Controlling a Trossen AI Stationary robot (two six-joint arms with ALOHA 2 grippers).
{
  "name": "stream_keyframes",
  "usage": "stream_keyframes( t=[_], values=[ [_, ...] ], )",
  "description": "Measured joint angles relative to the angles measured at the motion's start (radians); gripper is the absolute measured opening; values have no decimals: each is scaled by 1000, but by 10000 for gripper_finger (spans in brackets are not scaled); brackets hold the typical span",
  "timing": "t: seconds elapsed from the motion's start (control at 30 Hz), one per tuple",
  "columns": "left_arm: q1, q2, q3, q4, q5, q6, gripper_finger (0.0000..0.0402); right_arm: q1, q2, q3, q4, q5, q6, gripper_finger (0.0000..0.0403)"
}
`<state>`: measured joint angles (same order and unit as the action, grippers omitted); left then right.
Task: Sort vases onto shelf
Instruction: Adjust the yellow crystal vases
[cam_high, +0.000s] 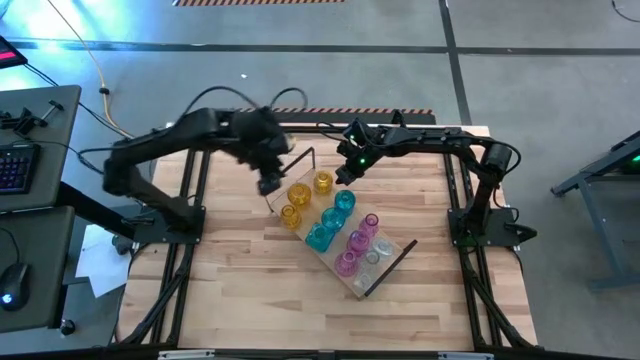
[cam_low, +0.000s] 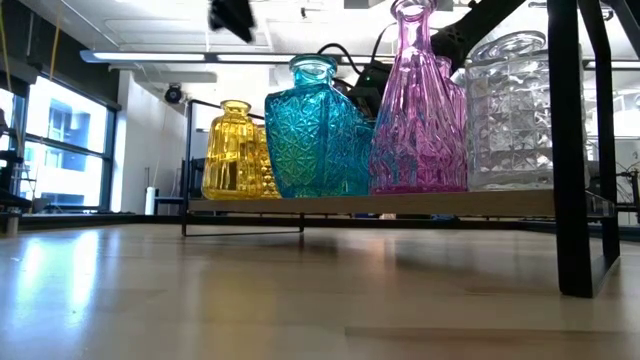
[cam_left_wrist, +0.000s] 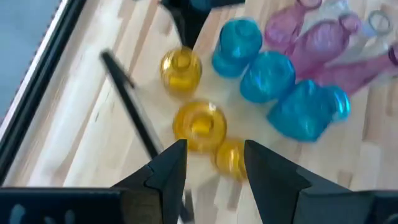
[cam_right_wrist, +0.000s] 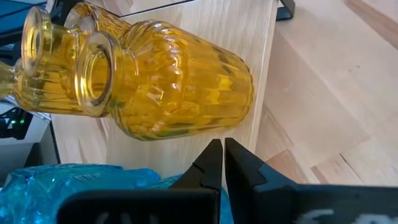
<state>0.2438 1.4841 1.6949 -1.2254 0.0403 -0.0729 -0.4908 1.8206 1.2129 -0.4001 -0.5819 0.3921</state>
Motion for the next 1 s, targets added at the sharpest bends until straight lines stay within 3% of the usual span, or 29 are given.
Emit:
stream_keyframes(
  t=[0.13,0.27,0.53,0.73,1.0],
  values=[
    [-42,-122,-80,-72,-22,-88,152,0,0,0,-4,0,-8,0],
    [-121,-268,-248,-15,-47,-244,152,0,0,-1,-6,0,-21,0],
    [-435,-505,-743,469,-336,-724,152,0,0,0,-6,4,-34,0],
    [-601,-496,-929,651,-504,-953,148,0,0,0,-6,4,-40,0],
    [-735,-322,-982,738,-735,-1187,143,-2,0,-1,-9,4,-58,0]
  ],
)
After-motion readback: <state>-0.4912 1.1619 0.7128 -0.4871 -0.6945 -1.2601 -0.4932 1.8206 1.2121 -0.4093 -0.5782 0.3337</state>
